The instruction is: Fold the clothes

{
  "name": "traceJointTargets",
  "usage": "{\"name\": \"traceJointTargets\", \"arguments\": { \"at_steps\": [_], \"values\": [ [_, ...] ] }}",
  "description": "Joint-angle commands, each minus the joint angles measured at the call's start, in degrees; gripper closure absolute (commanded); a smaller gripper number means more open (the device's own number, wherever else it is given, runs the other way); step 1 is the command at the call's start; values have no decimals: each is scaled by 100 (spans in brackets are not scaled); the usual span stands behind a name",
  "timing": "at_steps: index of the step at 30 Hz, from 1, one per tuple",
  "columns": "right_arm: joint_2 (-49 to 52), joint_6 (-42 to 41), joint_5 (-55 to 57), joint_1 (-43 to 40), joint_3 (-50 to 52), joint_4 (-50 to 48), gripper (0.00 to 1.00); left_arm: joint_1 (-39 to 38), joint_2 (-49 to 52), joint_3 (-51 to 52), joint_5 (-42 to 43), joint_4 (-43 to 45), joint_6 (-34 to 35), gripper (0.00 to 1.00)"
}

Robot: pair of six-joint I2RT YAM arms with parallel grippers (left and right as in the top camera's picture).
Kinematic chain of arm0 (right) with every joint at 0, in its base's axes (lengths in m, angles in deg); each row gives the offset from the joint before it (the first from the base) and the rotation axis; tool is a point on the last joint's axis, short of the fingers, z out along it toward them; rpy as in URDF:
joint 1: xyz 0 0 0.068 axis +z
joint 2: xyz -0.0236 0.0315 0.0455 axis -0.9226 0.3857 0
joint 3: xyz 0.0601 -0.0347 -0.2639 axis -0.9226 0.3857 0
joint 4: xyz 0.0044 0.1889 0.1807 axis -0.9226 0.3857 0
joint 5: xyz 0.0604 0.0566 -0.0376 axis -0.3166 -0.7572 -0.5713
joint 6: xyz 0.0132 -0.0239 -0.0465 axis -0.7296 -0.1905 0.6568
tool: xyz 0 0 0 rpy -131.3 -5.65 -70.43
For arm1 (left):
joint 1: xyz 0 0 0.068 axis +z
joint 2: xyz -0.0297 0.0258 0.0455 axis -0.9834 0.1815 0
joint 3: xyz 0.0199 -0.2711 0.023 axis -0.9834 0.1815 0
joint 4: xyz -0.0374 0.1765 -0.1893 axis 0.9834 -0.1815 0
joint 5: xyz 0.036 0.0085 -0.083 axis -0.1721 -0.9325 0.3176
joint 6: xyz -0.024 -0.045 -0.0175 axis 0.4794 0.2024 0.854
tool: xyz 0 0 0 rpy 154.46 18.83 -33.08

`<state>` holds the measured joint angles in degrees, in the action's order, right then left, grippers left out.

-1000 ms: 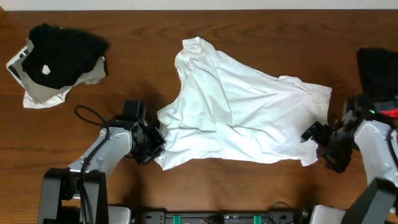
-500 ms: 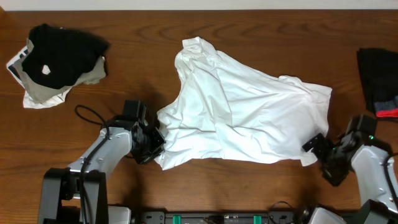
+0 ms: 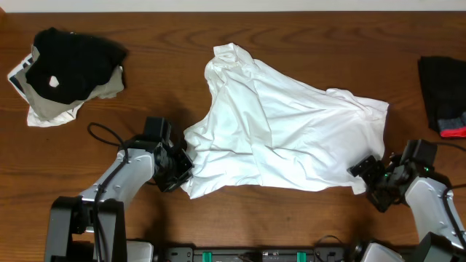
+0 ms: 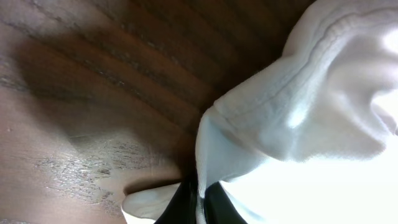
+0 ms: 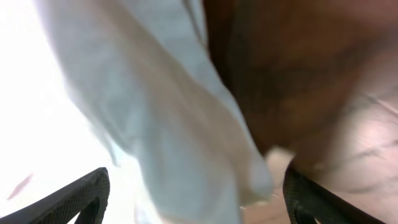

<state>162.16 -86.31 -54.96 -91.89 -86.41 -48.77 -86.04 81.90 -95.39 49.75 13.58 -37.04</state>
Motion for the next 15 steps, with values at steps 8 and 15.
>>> {"name": "traceJointTargets", "arguments": {
  "at_steps": [8, 15],
  "values": [
    [11, -42, -490, -48, 592, -417, 39, 33, 33, 17, -66, -15, -76, 94],
    [-35, -63, -483, -48, 555, -319, 56, 33, 33, 15, -66, -15, -76, 94]
  ]
}}
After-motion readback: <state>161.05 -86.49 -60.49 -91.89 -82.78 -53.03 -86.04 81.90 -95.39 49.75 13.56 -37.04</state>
